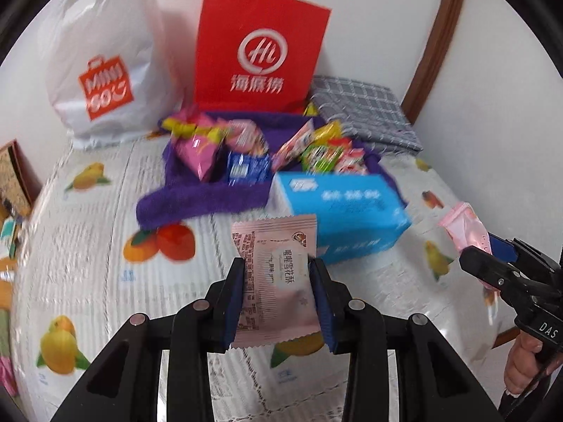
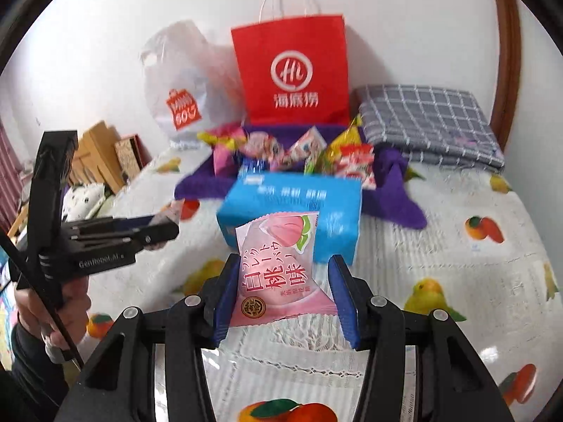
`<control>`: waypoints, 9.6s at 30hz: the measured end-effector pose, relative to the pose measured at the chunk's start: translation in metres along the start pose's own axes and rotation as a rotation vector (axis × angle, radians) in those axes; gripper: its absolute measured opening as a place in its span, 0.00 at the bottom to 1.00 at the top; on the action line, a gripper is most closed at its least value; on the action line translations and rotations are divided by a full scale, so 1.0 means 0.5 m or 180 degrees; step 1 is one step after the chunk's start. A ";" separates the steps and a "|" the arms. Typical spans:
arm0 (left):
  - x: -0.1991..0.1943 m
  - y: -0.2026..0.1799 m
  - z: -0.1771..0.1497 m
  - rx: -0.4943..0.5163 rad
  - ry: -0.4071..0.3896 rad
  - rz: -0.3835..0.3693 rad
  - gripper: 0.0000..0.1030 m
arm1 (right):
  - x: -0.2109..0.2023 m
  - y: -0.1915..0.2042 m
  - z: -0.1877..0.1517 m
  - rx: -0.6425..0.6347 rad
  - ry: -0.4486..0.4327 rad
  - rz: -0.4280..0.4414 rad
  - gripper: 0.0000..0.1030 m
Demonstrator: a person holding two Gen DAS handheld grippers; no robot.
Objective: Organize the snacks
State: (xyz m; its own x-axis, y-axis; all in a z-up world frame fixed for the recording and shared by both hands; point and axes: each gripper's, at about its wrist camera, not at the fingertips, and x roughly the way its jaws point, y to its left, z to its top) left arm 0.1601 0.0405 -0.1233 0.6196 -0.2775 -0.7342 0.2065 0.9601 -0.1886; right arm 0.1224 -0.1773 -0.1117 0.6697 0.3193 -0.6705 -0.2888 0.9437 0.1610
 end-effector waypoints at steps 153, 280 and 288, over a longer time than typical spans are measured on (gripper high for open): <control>0.273 0.061 0.348 -0.0109 0.0317 0.0086 0.64 | 0.322 -0.088 0.390 -0.0217 0.0432 -0.0304 0.64; -0.354 -0.198 -0.046 0.0294 -0.0619 0.0435 0.94 | -0.387 0.097 -0.044 0.0509 -0.0559 -0.1016 1.00; -0.361 -0.202 -0.046 0.0303 -0.0645 0.0428 0.94 | -0.391 0.096 -0.049 0.0516 -0.0582 -0.1014 1.00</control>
State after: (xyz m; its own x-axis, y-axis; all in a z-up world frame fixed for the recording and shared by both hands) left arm 0.0102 -0.0059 0.0132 0.7834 -0.1581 -0.6011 0.1764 0.9839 -0.0288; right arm -0.0393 -0.1965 0.0096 0.8232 0.0048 -0.5677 0.0548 0.9946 0.0879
